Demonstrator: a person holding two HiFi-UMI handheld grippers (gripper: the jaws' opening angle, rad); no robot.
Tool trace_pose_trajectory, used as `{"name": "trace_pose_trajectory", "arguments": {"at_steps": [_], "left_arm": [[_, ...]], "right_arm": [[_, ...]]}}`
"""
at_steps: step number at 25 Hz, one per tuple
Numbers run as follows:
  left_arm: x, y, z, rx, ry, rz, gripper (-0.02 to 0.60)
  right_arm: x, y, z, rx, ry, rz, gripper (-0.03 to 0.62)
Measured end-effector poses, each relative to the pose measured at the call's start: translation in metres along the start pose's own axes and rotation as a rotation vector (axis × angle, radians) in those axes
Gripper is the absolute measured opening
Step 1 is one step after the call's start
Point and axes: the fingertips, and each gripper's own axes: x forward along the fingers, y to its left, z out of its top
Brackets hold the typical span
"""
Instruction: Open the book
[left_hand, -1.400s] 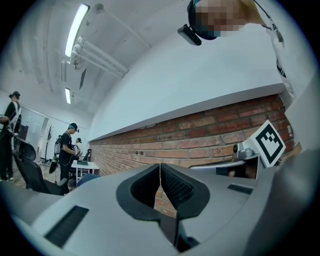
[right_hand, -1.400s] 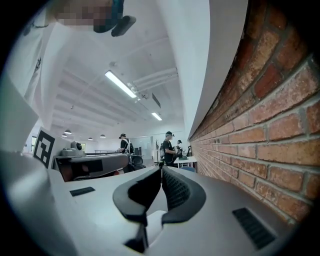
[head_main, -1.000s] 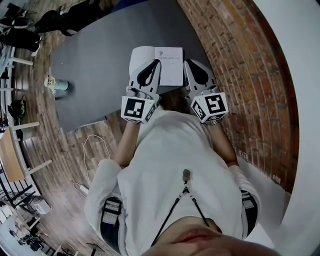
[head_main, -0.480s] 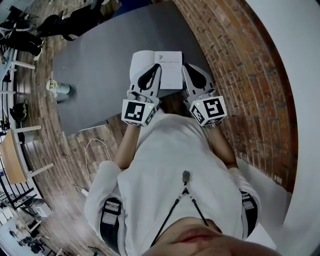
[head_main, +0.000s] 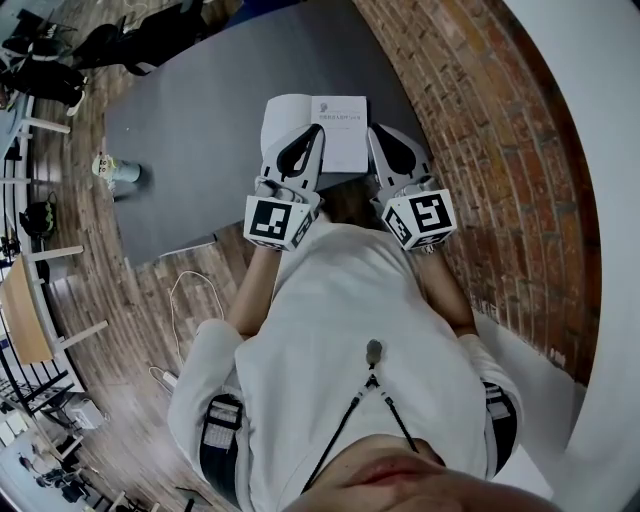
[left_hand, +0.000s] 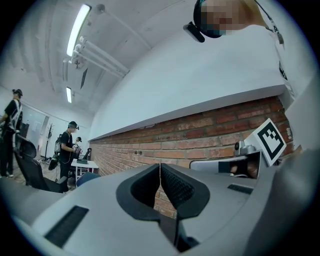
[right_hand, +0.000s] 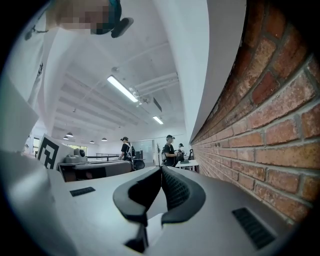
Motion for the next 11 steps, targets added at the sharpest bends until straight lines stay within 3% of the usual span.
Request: {"name": "trace_pose_trajectory", "arguments": {"at_steps": [11], "left_arm": [[-0.005,0.016,-0.005,-0.017,0.009,0.019,0.025]], "right_arm": [[0.009,0.000,-0.005,-0.006,0.016,-0.004,0.037]]}}
